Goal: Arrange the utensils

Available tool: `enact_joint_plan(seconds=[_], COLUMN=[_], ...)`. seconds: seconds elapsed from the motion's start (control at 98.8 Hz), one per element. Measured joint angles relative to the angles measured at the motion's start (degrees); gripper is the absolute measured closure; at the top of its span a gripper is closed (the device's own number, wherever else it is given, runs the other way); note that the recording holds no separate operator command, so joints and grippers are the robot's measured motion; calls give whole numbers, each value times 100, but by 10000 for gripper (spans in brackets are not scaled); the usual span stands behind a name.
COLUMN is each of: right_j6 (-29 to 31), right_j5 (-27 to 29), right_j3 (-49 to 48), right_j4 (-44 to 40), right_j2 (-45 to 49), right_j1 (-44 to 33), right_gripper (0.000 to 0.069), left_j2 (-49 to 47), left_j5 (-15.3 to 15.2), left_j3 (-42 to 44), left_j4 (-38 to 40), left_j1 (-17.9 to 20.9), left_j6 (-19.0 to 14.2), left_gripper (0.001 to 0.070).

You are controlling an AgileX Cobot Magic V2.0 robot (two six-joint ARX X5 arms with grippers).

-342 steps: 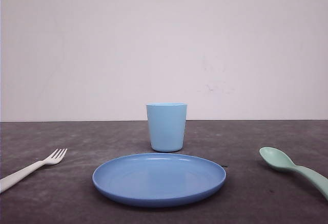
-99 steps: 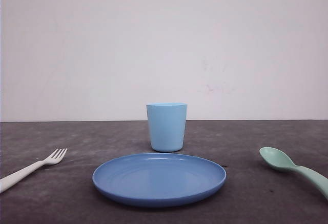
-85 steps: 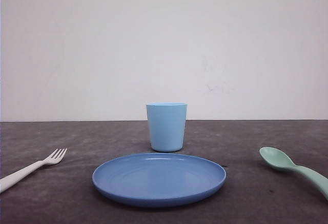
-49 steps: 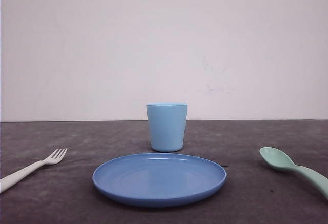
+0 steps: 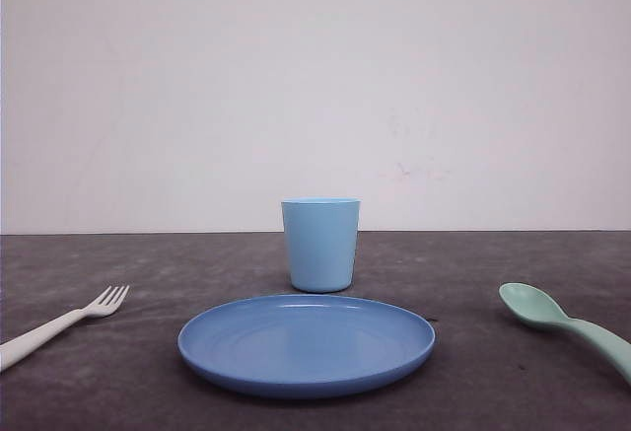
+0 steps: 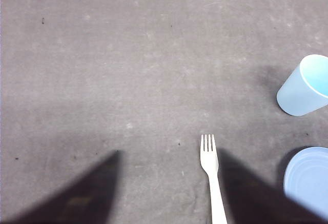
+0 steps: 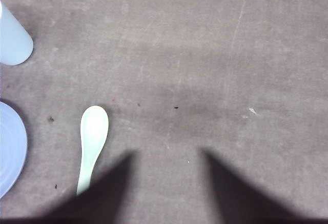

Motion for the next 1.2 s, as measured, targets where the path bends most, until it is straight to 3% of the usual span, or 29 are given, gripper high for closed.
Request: enact_joint_plan(seconds=[0.111,0.182,0.374,0.475,0.698,0.819,0.911,1.204], right_j6=[2,2,2,2,0,2,2,2], right_j5=[0,0,0,0,0,0,0,0], right_j3=[0,0,0,0,0,0,0,0], right_j4=[-44,-77,-203,-247,-247,-247,-247,-247], right_j2=[0,0,0,0,0,0,0,0], right_j1=[0,0,0,0,0,0,0,0], right_gripper=[76,13,11,11,11,11,11,11], left_j2=[0,4,4,4,142,273,431,1311], left_j5=[11,22,61,326,444,417,251,-688], left_j3=[0,0,-2,-96,-820,-1228,-1427,-1488], left_j4=[-52,-140,-354,-315,-229,177,490,1283], left_j1=[0,0,-92,-234,-833,-1143,-1419,-2280], left_j6=[-9,-15,-63,-188,-579,-850,-1019,-1300], left_gripper=[217,206,202,202,202,202,202,203])
